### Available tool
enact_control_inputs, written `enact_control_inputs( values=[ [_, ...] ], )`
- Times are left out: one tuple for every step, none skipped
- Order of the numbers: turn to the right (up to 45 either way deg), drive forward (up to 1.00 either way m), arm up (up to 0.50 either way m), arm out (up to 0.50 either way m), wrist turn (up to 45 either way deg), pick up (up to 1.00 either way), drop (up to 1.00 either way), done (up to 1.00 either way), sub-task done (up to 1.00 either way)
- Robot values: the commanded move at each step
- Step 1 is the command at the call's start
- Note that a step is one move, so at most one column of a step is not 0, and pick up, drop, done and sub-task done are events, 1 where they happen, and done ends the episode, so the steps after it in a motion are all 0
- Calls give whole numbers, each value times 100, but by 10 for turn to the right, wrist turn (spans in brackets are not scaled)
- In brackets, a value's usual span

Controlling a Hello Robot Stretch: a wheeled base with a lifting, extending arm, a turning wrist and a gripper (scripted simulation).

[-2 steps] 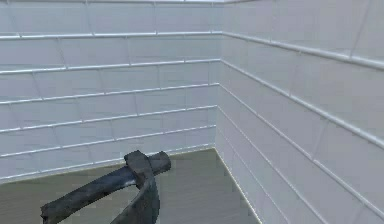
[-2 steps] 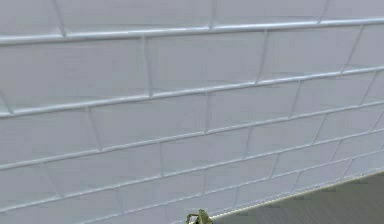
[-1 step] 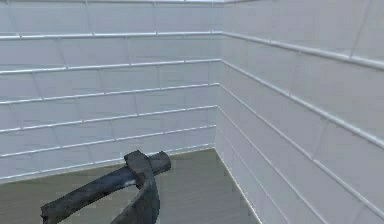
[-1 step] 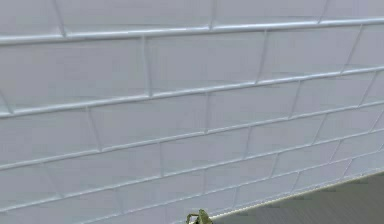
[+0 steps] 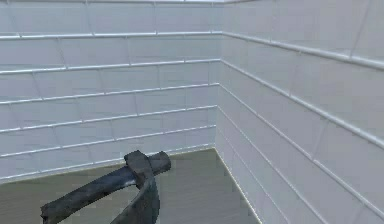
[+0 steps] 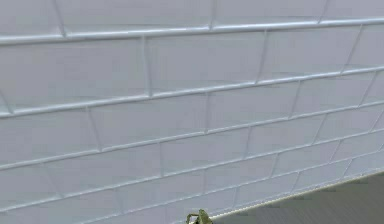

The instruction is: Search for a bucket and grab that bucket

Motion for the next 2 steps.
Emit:
enact_control_inputs(
  values=[
    [0,0,0,0,450,0,0,0,0],
    [0,0,0,0,450,0,0,0,0]
  ],
)
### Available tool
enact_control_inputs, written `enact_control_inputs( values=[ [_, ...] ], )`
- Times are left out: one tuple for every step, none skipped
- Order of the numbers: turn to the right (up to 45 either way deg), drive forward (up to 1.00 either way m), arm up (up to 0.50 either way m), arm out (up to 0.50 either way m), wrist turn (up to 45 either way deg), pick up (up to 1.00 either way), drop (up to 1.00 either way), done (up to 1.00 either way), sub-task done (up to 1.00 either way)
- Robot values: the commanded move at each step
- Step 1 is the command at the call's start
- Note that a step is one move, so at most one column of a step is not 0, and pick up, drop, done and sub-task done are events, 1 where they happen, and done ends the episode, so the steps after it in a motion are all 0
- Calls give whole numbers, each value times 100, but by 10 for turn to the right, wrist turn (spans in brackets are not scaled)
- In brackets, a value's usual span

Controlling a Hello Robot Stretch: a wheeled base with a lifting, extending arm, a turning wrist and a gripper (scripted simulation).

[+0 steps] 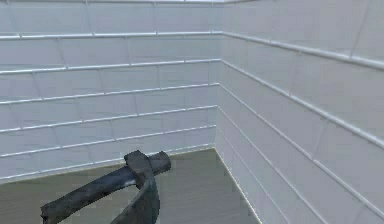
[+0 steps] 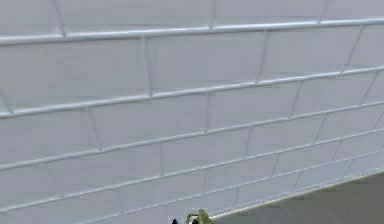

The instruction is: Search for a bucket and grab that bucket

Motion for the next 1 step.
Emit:
enact_control_inputs(
  values=[
    [0,0,0,0,240,0,0,0,0]
  ],
)
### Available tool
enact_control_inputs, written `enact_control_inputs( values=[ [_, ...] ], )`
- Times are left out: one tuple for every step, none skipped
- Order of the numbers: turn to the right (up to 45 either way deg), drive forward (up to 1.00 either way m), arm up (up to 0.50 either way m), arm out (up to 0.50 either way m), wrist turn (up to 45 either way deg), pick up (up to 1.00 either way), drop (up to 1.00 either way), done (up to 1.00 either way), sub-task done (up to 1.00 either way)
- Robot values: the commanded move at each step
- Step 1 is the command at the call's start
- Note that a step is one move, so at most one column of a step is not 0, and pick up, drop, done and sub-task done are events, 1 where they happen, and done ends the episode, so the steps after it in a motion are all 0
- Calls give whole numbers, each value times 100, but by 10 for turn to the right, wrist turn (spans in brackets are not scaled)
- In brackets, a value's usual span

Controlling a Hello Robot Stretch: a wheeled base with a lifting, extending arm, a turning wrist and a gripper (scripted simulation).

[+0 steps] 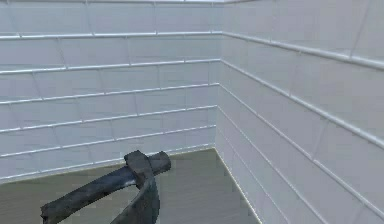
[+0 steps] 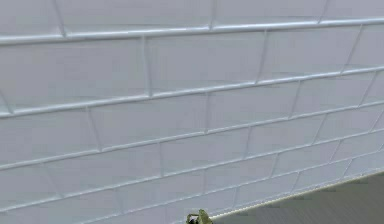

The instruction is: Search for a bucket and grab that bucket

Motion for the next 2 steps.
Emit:
enact_control_inputs(
  values=[
    [0,0,-30,0,0,0,0,0,0],
    [0,0,0,0,0,100,0,0,0]
  ],
)
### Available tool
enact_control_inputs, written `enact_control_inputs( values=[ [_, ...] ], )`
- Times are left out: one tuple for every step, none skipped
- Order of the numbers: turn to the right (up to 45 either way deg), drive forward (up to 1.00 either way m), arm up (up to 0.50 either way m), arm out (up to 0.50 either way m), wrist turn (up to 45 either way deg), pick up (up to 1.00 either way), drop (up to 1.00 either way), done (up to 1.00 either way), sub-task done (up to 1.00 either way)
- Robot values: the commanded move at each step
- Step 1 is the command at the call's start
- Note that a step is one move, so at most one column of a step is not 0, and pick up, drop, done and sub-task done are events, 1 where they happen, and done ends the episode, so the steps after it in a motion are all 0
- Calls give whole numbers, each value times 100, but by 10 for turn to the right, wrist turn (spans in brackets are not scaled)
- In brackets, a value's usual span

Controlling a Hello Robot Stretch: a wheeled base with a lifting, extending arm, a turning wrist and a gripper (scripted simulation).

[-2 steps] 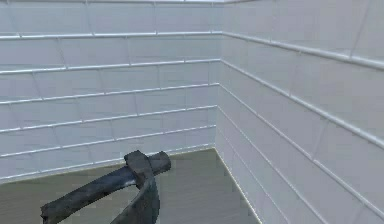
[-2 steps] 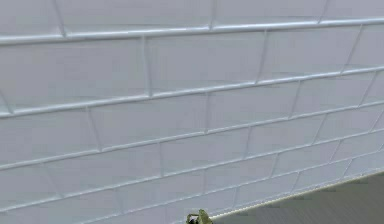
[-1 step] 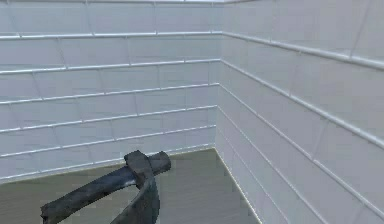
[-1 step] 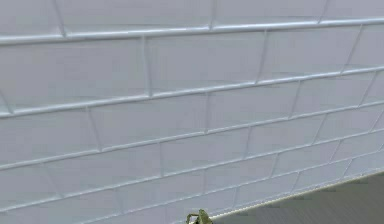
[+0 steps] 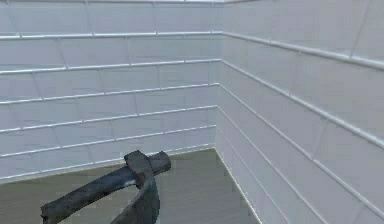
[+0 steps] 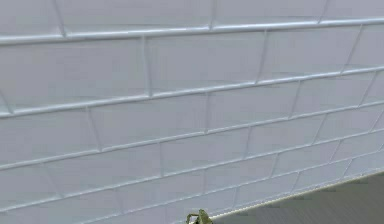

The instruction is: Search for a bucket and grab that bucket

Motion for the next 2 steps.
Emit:
enact_control_inputs(
  values=[
    [0,0,10,0,0,0,0,0,0],
    [0,0,0,0,0,0,0,100,0]
  ],
)
